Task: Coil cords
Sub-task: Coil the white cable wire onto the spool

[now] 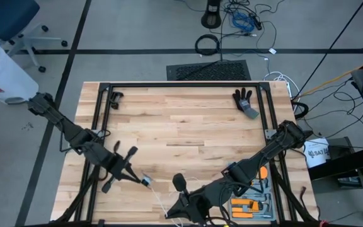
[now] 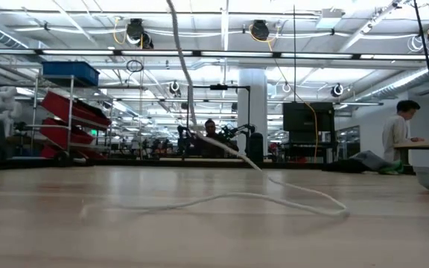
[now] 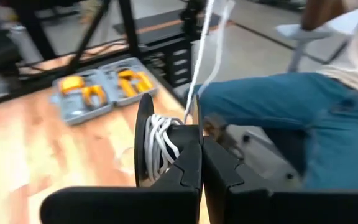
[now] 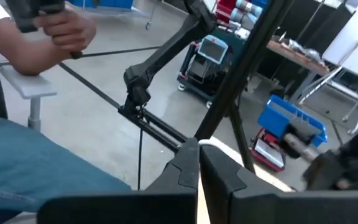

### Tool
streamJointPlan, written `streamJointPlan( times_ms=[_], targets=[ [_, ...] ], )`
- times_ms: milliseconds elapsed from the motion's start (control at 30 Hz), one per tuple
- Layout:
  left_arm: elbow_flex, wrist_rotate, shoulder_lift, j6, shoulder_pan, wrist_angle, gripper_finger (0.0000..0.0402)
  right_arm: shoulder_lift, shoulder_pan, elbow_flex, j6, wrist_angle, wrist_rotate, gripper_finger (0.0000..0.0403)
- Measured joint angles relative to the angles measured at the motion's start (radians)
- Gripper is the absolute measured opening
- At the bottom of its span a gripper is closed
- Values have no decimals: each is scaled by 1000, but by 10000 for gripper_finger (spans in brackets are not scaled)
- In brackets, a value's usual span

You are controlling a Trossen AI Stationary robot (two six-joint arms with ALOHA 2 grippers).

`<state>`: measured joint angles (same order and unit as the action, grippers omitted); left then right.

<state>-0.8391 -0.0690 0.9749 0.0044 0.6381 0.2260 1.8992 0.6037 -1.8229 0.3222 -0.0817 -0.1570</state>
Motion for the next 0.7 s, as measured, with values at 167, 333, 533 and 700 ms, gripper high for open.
streamJointPlan(
  times_ms=[167, 333, 533, 700],
  targets=[
    [0, 141, 69, 1, -37, -87, 2, 0, 1, -1, 25, -10, -61, 0],
    [0, 209, 125, 1, -86, -109, 2, 0, 0, -1, 65, -20, -211, 0],
    [1, 314, 175, 4, -131, -150, 2, 0, -2, -1, 122, -31, -395, 0],
    [0, 410, 184, 36, -137, -222, 2, 0, -12, 0, 134, -86, -426, 0]
  ],
)
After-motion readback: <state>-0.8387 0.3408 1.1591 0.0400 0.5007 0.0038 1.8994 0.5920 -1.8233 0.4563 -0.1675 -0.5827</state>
